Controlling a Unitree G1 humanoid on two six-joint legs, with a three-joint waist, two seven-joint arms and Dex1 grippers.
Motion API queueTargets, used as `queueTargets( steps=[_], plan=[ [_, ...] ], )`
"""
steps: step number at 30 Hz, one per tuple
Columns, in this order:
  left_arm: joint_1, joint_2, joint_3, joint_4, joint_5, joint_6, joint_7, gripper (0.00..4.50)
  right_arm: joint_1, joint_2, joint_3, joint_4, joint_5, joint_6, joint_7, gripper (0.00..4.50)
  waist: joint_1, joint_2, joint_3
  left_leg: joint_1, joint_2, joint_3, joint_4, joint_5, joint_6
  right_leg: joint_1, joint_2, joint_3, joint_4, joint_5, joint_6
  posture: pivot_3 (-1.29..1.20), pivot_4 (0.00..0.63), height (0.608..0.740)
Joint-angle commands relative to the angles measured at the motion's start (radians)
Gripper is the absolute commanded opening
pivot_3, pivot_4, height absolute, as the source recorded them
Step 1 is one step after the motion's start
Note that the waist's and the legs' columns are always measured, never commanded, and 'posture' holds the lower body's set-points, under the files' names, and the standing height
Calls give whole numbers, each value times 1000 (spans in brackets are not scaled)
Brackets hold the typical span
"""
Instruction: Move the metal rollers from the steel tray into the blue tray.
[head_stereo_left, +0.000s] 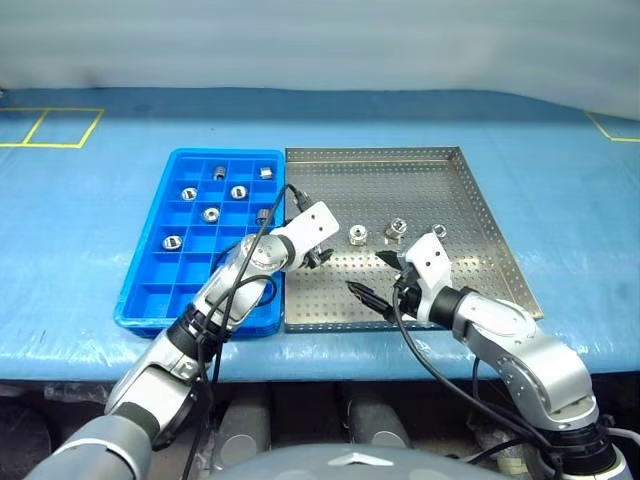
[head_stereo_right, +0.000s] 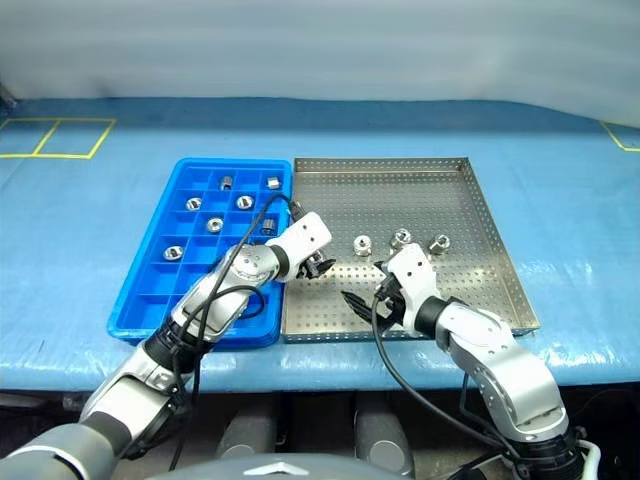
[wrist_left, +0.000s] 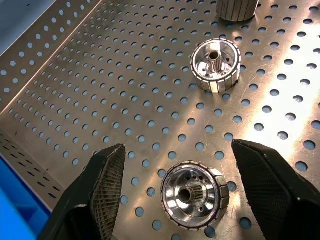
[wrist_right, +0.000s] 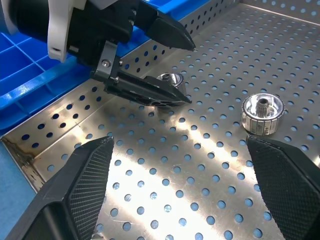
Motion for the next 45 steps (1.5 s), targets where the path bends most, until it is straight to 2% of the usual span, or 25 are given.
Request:
queueTargets(
  steps=[1,13,16,21,29,33,40,45],
  plan=[
    [4,-2,-23,34,8,22,-35,3683,-6,7,-15,-43,0,-17,-7,4500,-4,0,0,0,0,0,0,0,0,0,0,0,1,0,0,24,150,740],
    [7,-4,-34,99,30,81,-58,3683,-9,32,-17,-37,-9,-23,-31,4500,-27,4,-4,4,1,0,0,0,0,1,1,0,4,-1,-2,19,150,740],
    [12,-6,-32,100,24,86,-67,3084,-12,37,-18,-36,-11,-23,-38,4500,-28,4,-4,4,1,0,0,0,0,1,1,0,4,-1,-2,16,150,740],
    [18,-17,-15,96,15,92,-71,1516,-13,39,-26,-31,-14,-24,-44,4500,-28,5,-5,4,1,0,0,0,0,1,1,0,4,-1,-2,14,150,740],
    [38,-35,62,56,-43,101,-89,1516,-22,53,-7,-20,-26,-36,-50,4500,-33,5,-5,4,1,0,0,0,0,1,1,0,4,-1,-2,-7,150,740],
    [53,-55,152,0,-113,119,-101,807,-23,74,15,-10,-47,-51,-57,4500,-35,5,-5,4,1,0,0,0,0,1,1,0,4,-1,-2,-17,150,740],
    [54,-72,275,-94,-226,160,-99,811,-17,100,35,4,-67,-74,-54,4500,-37,4,-4,2,1,0,-1,0,0,0,1,0,4,-1,-2,-11,150,740],
    [60,-87,319,-127,-265,176,-64,811,-27,105,42,16,-75,-79,-41,4500,-31,4,-5,2,1,0,0,0,0,0,1,0,4,-1,-2,1,150,740]
  ],
)
